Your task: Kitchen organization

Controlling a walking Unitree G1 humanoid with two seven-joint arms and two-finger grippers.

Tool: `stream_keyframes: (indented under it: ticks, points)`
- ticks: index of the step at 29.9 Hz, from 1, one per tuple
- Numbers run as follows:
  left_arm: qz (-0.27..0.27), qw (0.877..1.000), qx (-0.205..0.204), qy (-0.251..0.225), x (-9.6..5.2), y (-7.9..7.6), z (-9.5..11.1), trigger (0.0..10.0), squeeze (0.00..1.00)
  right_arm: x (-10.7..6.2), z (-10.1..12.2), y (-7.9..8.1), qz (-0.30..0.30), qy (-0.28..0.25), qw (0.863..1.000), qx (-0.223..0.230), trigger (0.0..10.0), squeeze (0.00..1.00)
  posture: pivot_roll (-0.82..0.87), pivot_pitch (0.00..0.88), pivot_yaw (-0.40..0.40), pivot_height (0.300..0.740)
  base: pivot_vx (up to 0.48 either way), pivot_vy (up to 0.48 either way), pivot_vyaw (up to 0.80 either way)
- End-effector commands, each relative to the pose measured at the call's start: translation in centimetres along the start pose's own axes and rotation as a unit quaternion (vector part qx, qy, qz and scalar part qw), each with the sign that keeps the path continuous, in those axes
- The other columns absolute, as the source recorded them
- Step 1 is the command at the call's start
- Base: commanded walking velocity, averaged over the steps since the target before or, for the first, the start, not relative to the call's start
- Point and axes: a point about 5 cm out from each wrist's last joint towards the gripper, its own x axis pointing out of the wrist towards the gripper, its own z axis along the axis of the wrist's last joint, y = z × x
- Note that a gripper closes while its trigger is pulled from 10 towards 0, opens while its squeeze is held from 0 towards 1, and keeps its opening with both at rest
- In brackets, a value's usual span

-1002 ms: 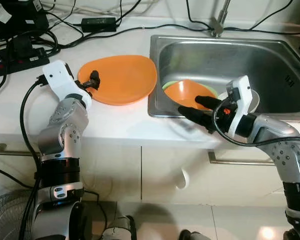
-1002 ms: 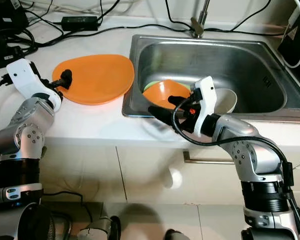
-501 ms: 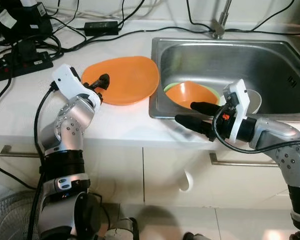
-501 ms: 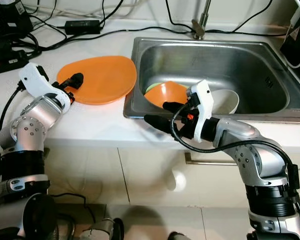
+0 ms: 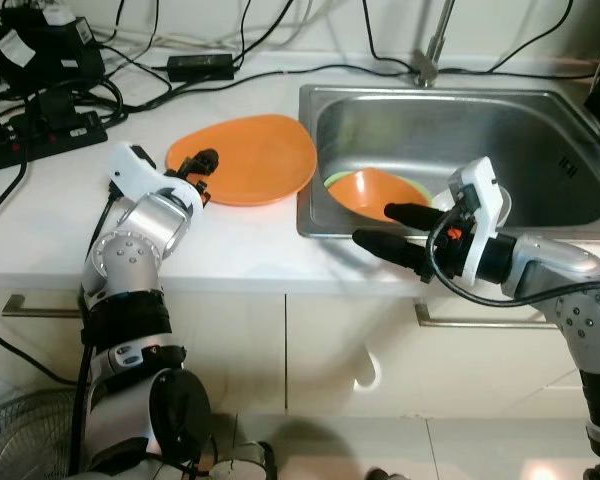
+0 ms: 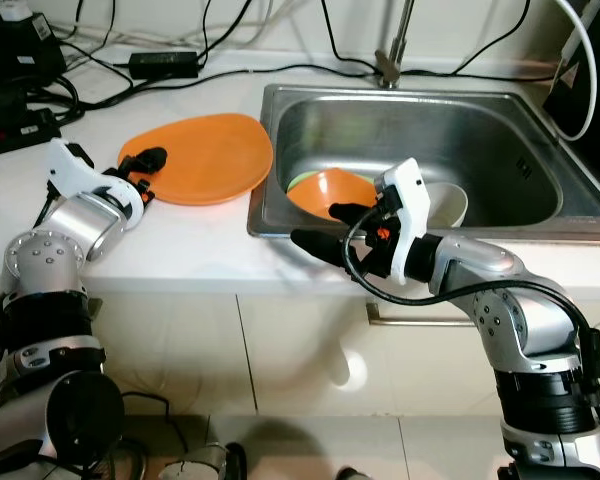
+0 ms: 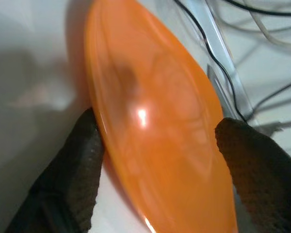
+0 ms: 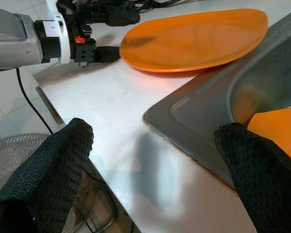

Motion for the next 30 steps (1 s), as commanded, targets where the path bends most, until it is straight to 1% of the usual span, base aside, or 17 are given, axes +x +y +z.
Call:
stream_keyframes:
  ticks: [1, 2, 3, 4, 5, 6, 7, 8, 9, 10, 17, 30]
  points:
    - [0.031, 0.997, -0.010, 0.065, 0.51, 1.07, -2.41, 4.0, 0.00, -0.13, 0.16, 0.31, 0.005, 0.000, 1.000, -0.011, 10.0, 0.00, 0.08, 0.088, 0.034, 0.740, 0.000, 0.000, 0.00]
    - [0.031, 0.997, -0.011, 0.068, 0.52, 1.03, -2.46, 4.0, 0.00, -0.12, 0.17, 0.34, 0.006, 0.000, 1.000, -0.011, 10.0, 0.00, 0.08, 0.088, 0.034, 0.740, 0.000, 0.000, 0.00]
    - [0.030, 0.997, -0.013, 0.069, 0.54, 0.99, -2.47, 7.1, 0.00, -0.07, 0.19, 0.42, 0.008, 0.000, 1.000, -0.012, 10.0, 0.00, 0.08, 0.089, 0.036, 0.740, 0.000, 0.000, 0.00]
    - [0.030, 0.997, -0.013, 0.069, 0.54, 0.99, -2.47, 7.1, 0.00, -0.07, 0.19, 0.42, 0.008, 0.000, 1.000, -0.012, 10.0, 0.00, 0.08, 0.089, 0.036, 0.740, 0.000, 0.000, 0.00]
    - [0.030, 0.997, -0.011, 0.072, 0.56, 0.97, -2.49, 6.9, 0.00, -0.06, 0.20, 0.45, 0.009, -0.001, 1.000, -0.012, 10.0, 0.00, 0.08, 0.089, 0.036, 0.740, 0.000, 0.000, 0.00]
    - [0.030, 0.997, -0.013, 0.072, 0.57, 0.97, -2.51, 5.3, 0.00, -0.05, 0.19, 0.45, 0.009, -0.001, 1.000, -0.011, 10.0, 0.00, 0.08, 0.089, 0.036, 0.740, 0.000, 0.000, 0.00]
    - [0.030, 0.997, -0.015, 0.073, 0.58, 0.96, -2.52, 4.8, 0.00, -0.05, 0.18, 0.45, 0.009, -0.001, 1.000, -0.011, 10.0, 0.00, 0.08, 0.089, 0.036, 0.740, 0.000, 0.000, 0.00]
    - [0.032, 0.997, -0.016, 0.073, 0.58, 1.05, -2.55, 2.2, 0.00, -0.02, 0.12, 0.48, 0.009, 0.000, 1.000, -0.011, 10.0, 0.00, 0.08, 0.092, 0.037, 0.740, 0.000, 0.000, 0.00]
    - [0.032, 0.997, -0.017, 0.074, 0.59, 1.11, -2.58, 2.2, 0.00, 0.00, 0.07, 0.50, 0.009, 0.000, 1.000, -0.012, 10.0, 0.00, 0.08, 0.092, 0.037, 0.740, 0.000, 0.000, 0.00]
    - [0.035, 0.997, -0.016, 0.073, 0.60, 1.19, -2.58, 0.0, 0.00, 0.04, 0.05, 0.50, 0.009, 0.001, 1.000, -0.012, 10.0, 0.00, 0.08, 0.095, 0.037, 0.740, 0.000, 0.000, 0.00]
    - [0.035, 0.997, -0.022, 0.070, 0.74, 1.18, -2.43, 0.0, 0.00, 0.18, 0.17, 0.48, 0.009, 0.001, 1.000, -0.018, 10.0, 0.00, 0.08, 0.104, 0.036, 0.740, 0.000, 0.000, 0.00]
    - [0.028, 0.997, -0.020, 0.071, 0.98, 0.58, -2.44, 0.0, 0.00, 0.23, 0.20, 0.53, 0.004, -0.004, 1.000, -0.020, 10.0, 0.00, 0.08, 0.108, 0.049, 0.740, 0.000, 0.000, 0.00]
